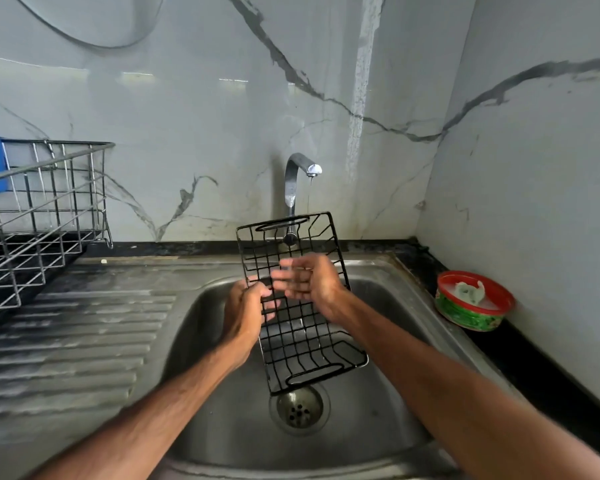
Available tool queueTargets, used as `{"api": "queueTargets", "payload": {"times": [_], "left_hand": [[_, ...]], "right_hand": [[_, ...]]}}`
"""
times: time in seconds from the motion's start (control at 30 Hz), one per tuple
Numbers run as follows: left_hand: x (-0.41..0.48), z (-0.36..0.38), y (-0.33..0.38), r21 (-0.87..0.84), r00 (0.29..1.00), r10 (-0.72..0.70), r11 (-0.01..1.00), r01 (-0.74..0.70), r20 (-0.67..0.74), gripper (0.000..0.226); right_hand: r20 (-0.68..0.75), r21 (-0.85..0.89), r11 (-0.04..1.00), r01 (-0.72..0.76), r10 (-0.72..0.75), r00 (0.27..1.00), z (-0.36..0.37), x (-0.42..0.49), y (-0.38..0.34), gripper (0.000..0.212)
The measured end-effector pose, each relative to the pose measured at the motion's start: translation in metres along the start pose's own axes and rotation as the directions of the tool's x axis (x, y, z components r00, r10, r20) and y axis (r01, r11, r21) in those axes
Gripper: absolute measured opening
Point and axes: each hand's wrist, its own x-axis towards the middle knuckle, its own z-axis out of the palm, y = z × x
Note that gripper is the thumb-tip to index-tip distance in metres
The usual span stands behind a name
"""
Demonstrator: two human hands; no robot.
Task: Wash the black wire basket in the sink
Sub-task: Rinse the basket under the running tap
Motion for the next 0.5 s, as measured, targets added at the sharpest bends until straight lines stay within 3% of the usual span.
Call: {"api": "queueTargets", "payload": {"times": [0.1, 0.17, 0.33, 0.5], "left_hand": [[-0.004, 0.001, 0.003, -0.008, 0.999, 0.027, 1.0, -0.027, -0.022, 0.033], [-0.01, -0.004, 0.007, 0.044, 0.996, 0.078, 0.996, -0.076, -0.034, 0.036], [-0.016, -0.01, 0.007, 0.24, 0.968, 0.247, 0.944, -0.229, -0.049, 0.031], [-0.014, -0.009, 0.003, 0.267, 0.967, 0.231, 0.944, -0.194, -0.112, 0.029]], "right_hand": [[0.051, 0.192, 0.981, -0.008, -0.001, 0.999, 0.007, 0.001, 0.005, 0.048], [0.143, 0.194, 0.977, -0.086, 0.059, 0.988, 0.007, -0.002, 0.018, 0.05], [0.379, -0.235, 0.919, -0.317, 0.387, 0.84, 0.0, -0.012, 0.049, 0.048], [0.252, -0.514, 0.787, -0.342, 0.52, 0.816, 0.003, -0.016, 0.049, 0.044]]}}
